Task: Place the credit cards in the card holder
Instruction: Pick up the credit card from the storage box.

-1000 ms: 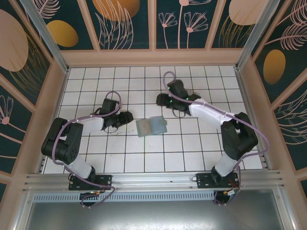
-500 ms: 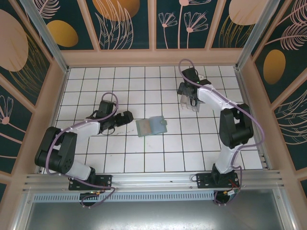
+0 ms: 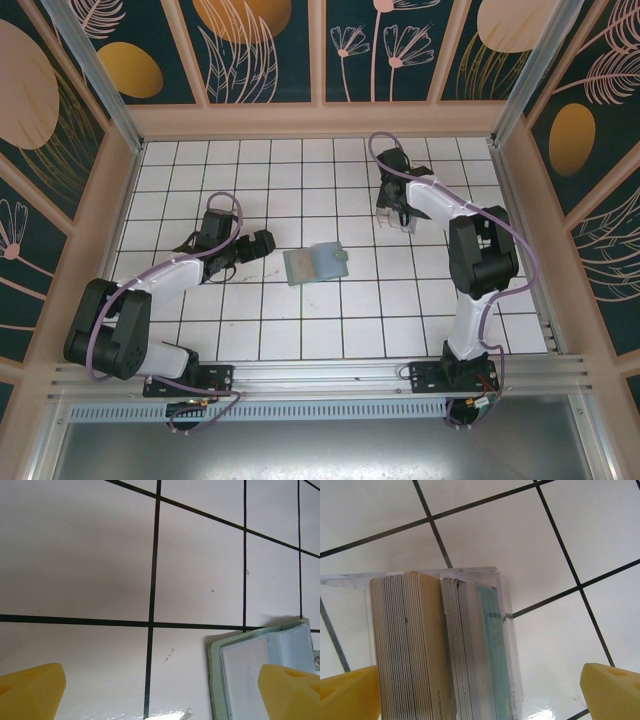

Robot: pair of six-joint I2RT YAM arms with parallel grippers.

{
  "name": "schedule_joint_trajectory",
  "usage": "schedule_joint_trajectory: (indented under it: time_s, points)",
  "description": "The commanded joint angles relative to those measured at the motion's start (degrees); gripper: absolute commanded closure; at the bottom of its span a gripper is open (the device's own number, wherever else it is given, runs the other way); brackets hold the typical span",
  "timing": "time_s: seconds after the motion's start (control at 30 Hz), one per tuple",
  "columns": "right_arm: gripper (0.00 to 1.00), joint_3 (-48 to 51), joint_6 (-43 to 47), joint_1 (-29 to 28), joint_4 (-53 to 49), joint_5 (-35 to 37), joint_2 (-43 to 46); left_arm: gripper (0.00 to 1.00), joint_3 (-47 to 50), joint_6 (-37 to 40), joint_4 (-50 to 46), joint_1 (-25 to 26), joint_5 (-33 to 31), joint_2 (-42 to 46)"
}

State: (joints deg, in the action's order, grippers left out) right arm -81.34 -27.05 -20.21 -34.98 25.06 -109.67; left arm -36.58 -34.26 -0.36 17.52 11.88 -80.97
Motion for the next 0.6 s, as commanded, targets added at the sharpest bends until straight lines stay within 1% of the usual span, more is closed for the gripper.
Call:
schedule_joint_trajectory:
  time_s: [0.0, 0.17, 0.33, 0.47, 0.57]
  points:
    - [0.01, 0.4, 1.4, 0.6, -1.5, 3.3, 2.3, 0.01, -1.5, 1.0, -1.4, -0.1, -0.4, -0.9]
    - [0.02, 1.1, 1.6, 1.3, -1.6, 3.6, 4.1, 0.01, -1.3, 0.7, -0.7, -0.1, -0.4, -1.2]
    - [0.05, 1.3, 2.1, 1.5, -1.0, 2.9, 5.5, 0.01, -1.2, 0.4, -0.6, -0.1, 0.0, -1.9]
    - [0.11, 2.1, 2.2, 1.5, -0.1, 2.4, 6.5, 0.01, -1.9, 0.7, -1.1, 0.0, 0.0, -2.7]
    - [0.19, 2.2, 2.7, 1.7, 0.4, 1.4, 6.3, 0.01, -1.7, 0.5, -0.6, -0.1, 0.0, -2.5]
